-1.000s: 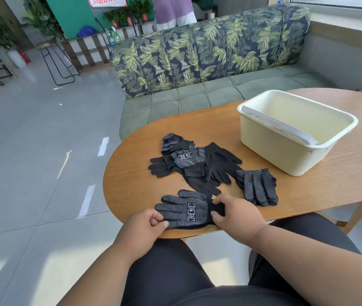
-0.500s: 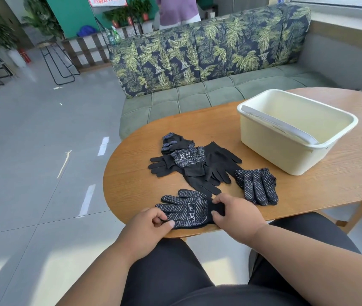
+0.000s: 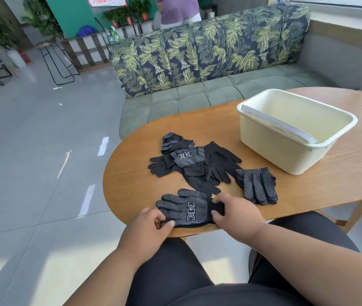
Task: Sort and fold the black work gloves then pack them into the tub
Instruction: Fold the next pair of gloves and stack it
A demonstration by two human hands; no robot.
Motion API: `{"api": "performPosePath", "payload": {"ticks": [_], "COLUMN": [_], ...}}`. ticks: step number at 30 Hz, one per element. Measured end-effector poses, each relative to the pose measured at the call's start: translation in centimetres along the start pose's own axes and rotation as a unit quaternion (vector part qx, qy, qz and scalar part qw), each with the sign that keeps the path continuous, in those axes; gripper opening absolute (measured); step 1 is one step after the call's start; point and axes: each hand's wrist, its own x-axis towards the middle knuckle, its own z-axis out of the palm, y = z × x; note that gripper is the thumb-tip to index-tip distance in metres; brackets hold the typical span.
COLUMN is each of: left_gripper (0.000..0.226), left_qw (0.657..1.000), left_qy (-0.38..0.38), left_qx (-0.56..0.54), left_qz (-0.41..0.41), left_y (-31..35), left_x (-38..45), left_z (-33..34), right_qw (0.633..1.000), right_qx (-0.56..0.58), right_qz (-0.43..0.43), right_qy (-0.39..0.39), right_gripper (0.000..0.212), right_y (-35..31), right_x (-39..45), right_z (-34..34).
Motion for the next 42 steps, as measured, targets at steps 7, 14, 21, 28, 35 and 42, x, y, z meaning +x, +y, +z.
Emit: {"api": "performPosePath", "payload": {"ticks": [7,14,21,28,35,42], "left_gripper": [0.023,0.028,0.033,0.031,0.026,0.028], "left_qw": [1.000,0.999,0.999,0.998,0.999,0.999], "left_qy": [-0.020,-0.018,-0.002,-0.009,-0.004,-0.007], "left_qx": [0.010,-0.028,0.003,-0.008,-0.002,-0.016], "left_qz": [-0.002,-0.026,-0.053,-0.056,-0.043,-0.045], "left_y": [-0.1,-0.2,0.0,0.2,-0.1,-0.8], "left_x": [0.3,0.6,0.7,0.7,0.6,0.9], "left_z": [-0.1,-0.6,-0.6,-0.6,-0.3,-0.1], "right_qw": [1.000,1.000,1.000,1.000,0.999,0.999], "right_qx": [-0.002,-0.008,-0.012,-0.011,-0.039,-0.034], "right_qz": [0.003,0.004,-0.005,-0.010,0.003,0.019], "right_qy": [-0.002,-0.001,0.005,0.009,-0.006,-0.015], "right_gripper": [0.038,0.037,0.037,0.043,0.069,0.067], "right_y": [0.0,0.2,0.3,0.0,-1.3,-1.5], "right_x": [0.0,0.1,0.1,-0.2,-0.5,-0.4], "right_z": [0.0,0.1,0.3,0.2,-0.1,-0.3]}}
